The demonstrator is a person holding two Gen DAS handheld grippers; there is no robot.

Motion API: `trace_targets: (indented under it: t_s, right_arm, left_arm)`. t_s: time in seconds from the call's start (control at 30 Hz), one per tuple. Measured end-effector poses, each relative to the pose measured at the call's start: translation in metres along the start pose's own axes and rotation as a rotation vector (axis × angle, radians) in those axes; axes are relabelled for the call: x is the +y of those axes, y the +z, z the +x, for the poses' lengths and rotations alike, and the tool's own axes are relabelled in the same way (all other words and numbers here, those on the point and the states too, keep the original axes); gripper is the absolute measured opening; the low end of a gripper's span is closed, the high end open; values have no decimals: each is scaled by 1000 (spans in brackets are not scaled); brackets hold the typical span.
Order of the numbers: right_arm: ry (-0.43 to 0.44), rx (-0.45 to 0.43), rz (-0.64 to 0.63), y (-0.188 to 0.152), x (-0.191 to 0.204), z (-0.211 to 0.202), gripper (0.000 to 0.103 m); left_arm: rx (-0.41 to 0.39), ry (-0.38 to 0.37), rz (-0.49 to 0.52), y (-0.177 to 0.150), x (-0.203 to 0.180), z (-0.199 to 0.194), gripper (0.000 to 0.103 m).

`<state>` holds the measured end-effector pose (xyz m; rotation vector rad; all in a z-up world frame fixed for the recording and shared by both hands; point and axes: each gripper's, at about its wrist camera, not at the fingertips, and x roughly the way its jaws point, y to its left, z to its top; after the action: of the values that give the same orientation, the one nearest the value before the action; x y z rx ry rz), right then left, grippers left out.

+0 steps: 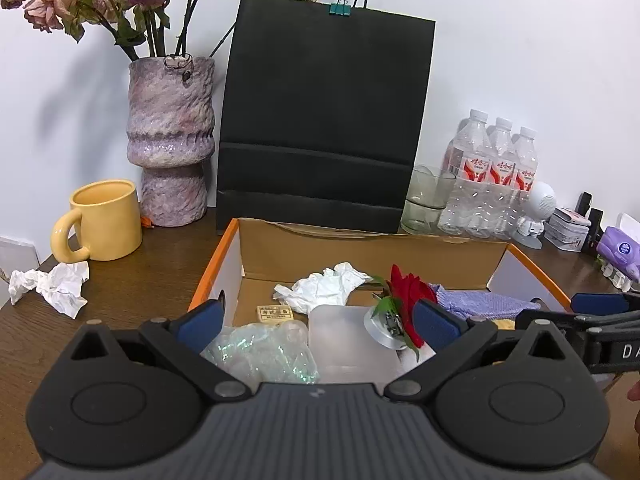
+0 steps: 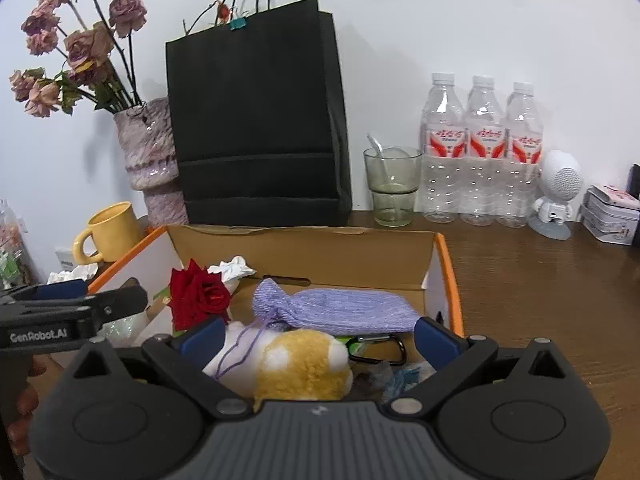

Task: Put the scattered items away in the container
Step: 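Carry the white roll and wrapper into the box and release both, then move the right gripper down to the last clear wrapper on the desk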

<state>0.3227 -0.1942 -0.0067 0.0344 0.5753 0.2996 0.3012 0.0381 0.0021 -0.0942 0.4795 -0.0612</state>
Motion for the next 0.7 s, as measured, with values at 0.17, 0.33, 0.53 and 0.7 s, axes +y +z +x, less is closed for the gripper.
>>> trace_targets:
  t_s: [0.17,0.33,0.53,0.7]
  right_arm:
    - [-5,-24,-4,-7,-1,-18,101]
    - [-11,-44,-30,-22,4,-46,101]
    - [-6,-36,-47,-44,17,-79,101]
    - [29,14,-70,-68,34,-91,99]
  left_arm:
    - [-20,0,6,-5,5,-17,103]
    - [-24,4,5,-17,14,-42,103]
    - [-27,8,16,-30,17,-72,103]
    - [-23,6,-11,-44,23,-88,103]
